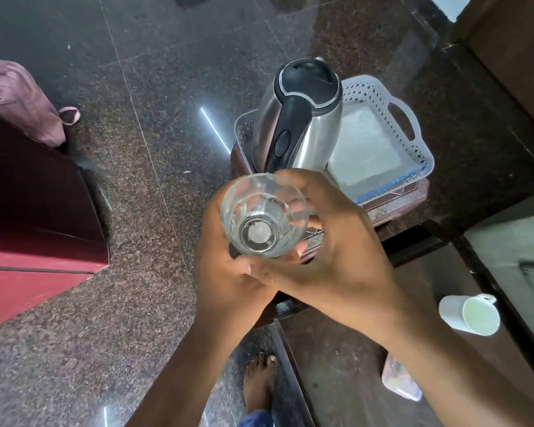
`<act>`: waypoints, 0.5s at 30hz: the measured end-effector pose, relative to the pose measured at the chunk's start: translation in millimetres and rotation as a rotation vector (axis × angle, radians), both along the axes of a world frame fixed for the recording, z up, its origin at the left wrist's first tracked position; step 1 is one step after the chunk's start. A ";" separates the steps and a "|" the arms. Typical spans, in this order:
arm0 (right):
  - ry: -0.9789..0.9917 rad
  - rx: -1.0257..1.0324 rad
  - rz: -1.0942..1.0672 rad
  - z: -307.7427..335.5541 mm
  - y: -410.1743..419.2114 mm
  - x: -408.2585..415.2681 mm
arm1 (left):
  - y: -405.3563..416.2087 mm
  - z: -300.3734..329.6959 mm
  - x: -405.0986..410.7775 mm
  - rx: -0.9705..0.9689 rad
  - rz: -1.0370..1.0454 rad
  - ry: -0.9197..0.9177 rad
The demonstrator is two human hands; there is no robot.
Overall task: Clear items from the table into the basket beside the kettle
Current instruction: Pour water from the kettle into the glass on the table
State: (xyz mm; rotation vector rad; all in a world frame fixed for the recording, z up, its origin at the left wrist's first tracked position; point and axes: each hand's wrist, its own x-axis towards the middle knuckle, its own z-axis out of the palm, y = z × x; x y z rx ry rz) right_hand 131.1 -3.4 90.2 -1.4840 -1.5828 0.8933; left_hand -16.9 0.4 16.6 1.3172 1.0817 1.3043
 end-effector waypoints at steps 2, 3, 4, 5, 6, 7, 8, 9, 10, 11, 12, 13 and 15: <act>0.073 -0.088 -0.015 -1.3 5.1 0.6 | 0.6 0.0 -5.6 0.031 0.009 0.008; 0.124 -0.106 -0.072 -3.3 9.4 1.2 | 1.2 -0.3 -8.5 0.044 0.019 0.028; 0.171 -0.101 -0.153 -6.3 15.5 1.8 | 2.0 -0.8 -10.8 0.045 0.038 0.047; 0.198 -0.082 -0.251 -10.1 22.9 2.3 | 2.2 -0.7 -13.2 0.041 0.058 0.064; 0.205 -0.068 -0.350 -14.4 30.6 2.3 | 2.4 -0.6 -15.1 0.037 0.072 0.082; 0.204 -0.064 -0.438 -19.1 38.2 2.0 | 2.4 -0.5 -17.3 0.037 0.078 0.097; 0.203 -0.068 -0.509 -23.2 45.3 1.0 | 2.5 -1.4 -19.7 0.039 0.085 0.110; 0.208 -0.079 -0.563 -26.7 53.1 -1.3 | 3.0 -1.9 -22.1 0.042 0.098 0.123; 0.225 -0.098 -0.602 -31.0 60.8 -4.3 | 3.8 -1.5 -24.5 0.044 0.112 0.135; 0.257 -0.123 -0.629 -35.9 68.4 -7.6 | 5.0 -0.4 -26.8 0.046 0.120 0.147; 0.310 -0.157 -0.649 -40.2 76.1 -11.1 | 6.4 0.7 -28.4 0.046 0.123 0.158; 0.396 -0.198 -0.660 -43.2 83.9 -15.3 | 7.8 1.4 -30.3 0.043 0.128 0.167; 0.615 -0.249 -0.672 -47.4 96.5 -23.3 | 10.4 1.1 -34.0 0.027 0.136 0.185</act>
